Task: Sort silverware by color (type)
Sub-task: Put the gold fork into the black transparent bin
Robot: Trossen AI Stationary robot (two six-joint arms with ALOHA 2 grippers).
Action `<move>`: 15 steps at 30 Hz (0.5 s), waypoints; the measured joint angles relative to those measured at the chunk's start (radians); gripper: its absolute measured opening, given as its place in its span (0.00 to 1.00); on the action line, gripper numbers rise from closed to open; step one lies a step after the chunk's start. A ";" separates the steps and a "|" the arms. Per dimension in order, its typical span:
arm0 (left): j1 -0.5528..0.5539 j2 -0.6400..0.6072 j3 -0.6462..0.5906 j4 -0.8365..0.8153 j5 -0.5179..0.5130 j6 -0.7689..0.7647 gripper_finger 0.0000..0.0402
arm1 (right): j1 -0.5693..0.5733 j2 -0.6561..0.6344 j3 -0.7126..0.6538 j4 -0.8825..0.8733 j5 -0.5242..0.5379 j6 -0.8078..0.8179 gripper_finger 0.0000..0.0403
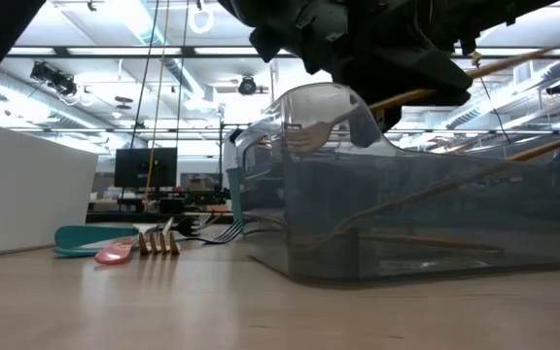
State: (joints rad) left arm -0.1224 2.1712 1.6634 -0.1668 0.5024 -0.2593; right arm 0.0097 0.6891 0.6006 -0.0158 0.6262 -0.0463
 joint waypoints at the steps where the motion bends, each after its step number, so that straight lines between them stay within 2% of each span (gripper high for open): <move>1: 0.002 0.000 0.000 0.004 0.020 0.027 0.10 | 0.000 0.000 0.000 0.000 0.000 0.000 0.42; 8: -0.005 0.001 0.000 0.054 0.130 0.139 0.10 | 0.000 0.000 0.000 0.000 0.000 -0.002 0.42; 15: 0.002 0.027 -0.003 0.108 0.253 0.140 0.09 | 0.000 0.000 0.000 0.000 -0.009 0.001 0.42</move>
State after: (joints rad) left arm -0.1200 2.1983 1.6607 -0.0589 0.7552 -0.1189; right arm 0.0097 0.6889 0.6006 -0.0158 0.6171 -0.0456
